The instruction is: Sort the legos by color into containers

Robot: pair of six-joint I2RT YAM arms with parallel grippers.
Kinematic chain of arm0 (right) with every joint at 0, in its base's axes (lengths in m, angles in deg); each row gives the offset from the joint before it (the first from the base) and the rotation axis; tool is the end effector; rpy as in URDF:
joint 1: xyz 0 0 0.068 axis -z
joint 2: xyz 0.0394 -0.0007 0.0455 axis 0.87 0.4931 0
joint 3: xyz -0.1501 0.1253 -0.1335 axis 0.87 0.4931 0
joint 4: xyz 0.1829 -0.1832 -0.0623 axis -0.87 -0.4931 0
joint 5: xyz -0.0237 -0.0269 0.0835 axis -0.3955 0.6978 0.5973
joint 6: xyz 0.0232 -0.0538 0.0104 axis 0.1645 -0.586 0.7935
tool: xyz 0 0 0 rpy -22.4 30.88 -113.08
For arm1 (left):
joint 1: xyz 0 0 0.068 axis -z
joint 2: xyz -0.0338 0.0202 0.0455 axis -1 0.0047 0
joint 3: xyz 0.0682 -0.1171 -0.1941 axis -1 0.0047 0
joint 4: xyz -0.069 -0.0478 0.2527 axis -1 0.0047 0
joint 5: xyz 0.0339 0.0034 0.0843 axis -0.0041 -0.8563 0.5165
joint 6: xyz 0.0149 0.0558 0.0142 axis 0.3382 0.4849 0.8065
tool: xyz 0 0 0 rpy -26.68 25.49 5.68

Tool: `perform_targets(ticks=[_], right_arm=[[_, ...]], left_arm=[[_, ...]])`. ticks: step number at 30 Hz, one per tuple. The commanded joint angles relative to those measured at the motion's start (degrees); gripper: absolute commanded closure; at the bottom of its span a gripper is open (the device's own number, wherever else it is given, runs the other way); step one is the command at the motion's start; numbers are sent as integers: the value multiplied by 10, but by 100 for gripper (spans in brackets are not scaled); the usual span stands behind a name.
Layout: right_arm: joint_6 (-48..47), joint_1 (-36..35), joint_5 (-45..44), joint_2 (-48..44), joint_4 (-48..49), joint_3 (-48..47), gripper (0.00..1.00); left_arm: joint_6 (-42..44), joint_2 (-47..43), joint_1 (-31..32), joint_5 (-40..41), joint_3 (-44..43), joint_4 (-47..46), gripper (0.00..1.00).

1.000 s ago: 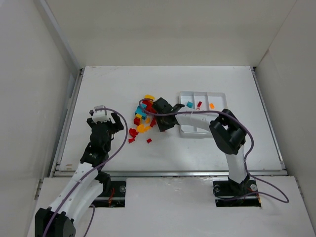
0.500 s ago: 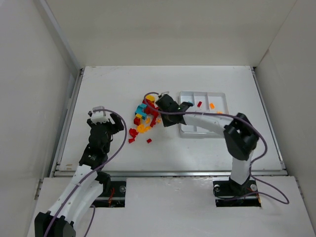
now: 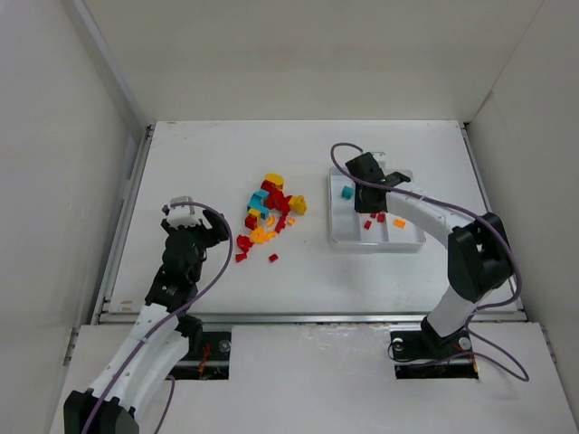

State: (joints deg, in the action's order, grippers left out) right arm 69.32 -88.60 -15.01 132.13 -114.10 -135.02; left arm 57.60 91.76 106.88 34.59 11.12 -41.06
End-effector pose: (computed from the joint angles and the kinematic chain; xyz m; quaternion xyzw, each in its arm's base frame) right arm 0.3227 0.1531 0.1926 0.0363 0.9420 -0.0510 0.3298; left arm 0.1969 -0.0490 0.2208 -0.0749 0.7204 -0.0973 0.6826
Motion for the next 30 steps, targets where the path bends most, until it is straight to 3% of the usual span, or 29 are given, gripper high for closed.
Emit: perform_targets(ticks=[1,2,3,7,10,15,18,24,27,28,30], right_arm=[[-9,-2,1,-10,-6,-3,95],[-10,-2,1,-10,-6,-3,92],[-17,-2,1,-10,-6,-3,77],[-23,4,-11,-5,-26,-16,40],[-23,-7,-35,-10,-31,-16,34],[-31,-23,-41,-10,-42,-35,34],[-82,-95,-34,-16,-27,-63,34],[-219,-228,207,70,37,-120,30],[-199,-235,251,116,38,-151,19],[-182,-235,263,123,37,-156,0],[-170,-245,281,133,48,-161,0]], left_arm=[[-4,-9,1,-5,9,-32,29],[-4,-9,1,-5,9,-32,29],[-4,-9,1,-5,9,-32,29],[-4,-9,1,-5,9,-38,29],[1,-9,1,-5,9,-38,29],[1,-9,1,-5,14,-38,29],[1,-9,1,-5,14,-38,29],[6,-14,1,-11,14,-38,29],[6,-21,1,6,14,-38,29],[6,-28,1,15,14,-38,29],[6,-33,1,23,14,-38,29]])
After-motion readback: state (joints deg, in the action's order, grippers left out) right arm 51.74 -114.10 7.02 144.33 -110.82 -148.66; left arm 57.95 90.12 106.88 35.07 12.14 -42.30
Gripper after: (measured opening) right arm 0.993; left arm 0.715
